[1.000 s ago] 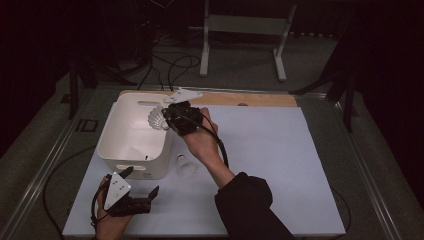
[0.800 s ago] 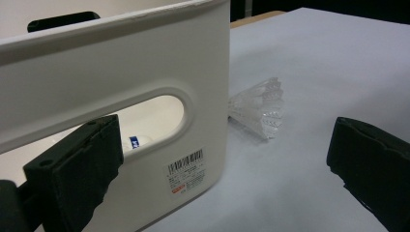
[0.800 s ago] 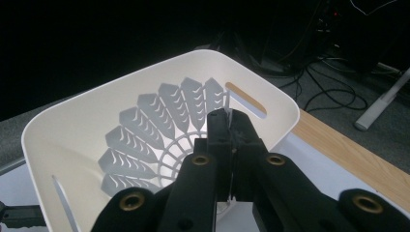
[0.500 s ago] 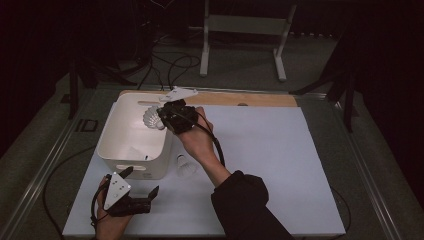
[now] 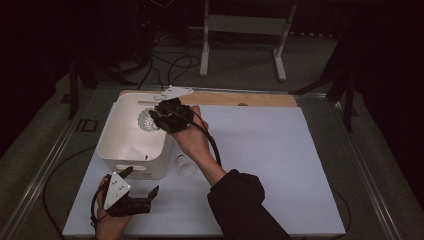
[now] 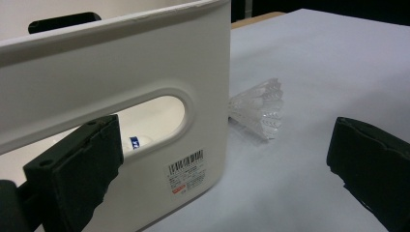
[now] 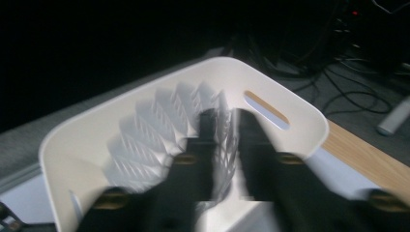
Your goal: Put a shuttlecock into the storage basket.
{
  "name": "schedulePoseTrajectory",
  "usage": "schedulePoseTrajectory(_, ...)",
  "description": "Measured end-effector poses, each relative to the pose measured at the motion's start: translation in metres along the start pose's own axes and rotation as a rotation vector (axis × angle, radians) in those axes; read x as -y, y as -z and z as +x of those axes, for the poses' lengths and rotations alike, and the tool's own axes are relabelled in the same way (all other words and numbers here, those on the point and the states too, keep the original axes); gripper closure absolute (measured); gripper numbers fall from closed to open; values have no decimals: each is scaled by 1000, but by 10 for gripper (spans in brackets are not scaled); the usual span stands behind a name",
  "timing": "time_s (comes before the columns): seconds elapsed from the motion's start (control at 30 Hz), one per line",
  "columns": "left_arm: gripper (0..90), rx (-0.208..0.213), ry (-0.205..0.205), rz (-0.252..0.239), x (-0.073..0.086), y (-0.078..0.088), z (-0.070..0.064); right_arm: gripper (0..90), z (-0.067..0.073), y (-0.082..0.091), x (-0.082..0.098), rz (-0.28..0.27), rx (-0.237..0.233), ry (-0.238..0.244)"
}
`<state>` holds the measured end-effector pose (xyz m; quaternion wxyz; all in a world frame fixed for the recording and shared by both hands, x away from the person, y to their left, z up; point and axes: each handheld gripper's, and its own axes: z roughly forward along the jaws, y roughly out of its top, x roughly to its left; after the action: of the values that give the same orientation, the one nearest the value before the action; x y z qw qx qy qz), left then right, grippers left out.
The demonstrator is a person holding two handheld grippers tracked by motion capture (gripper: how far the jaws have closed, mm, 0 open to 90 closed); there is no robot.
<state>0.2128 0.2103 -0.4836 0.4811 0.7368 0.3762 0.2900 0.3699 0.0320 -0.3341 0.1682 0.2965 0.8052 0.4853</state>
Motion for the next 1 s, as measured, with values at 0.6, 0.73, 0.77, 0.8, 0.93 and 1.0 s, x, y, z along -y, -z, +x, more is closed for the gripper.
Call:
schedulePoseTrajectory(0.6, 0, 0, -5, 4, 0, 0, 0, 153, -23, 8, 10, 35, 69, -38)
schedulePoseTrajectory(0.73, 0, 0, -5, 4, 0, 0, 0, 137, -30, 10, 13, 33, 81, -45)
schedulePoseTrajectory(0.77, 0, 0, -5, 4, 0, 0, 0, 137, -30, 10, 13, 33, 81, -45)
schedulePoseTrajectory(0.8, 0, 0, -5, 5, 0, 0, 0, 133, -33, 12, 14, 34, 83, -54)
schedulePoseTrajectory(0.93, 0, 0, -5, 4, 0, 0, 0, 128, -39, 14, 17, 29, 95, -56)
schedulePoseTrajectory(1.0, 0, 0, -5, 5, 0, 0, 0, 125, -43, 15, 19, 28, 98, -61)
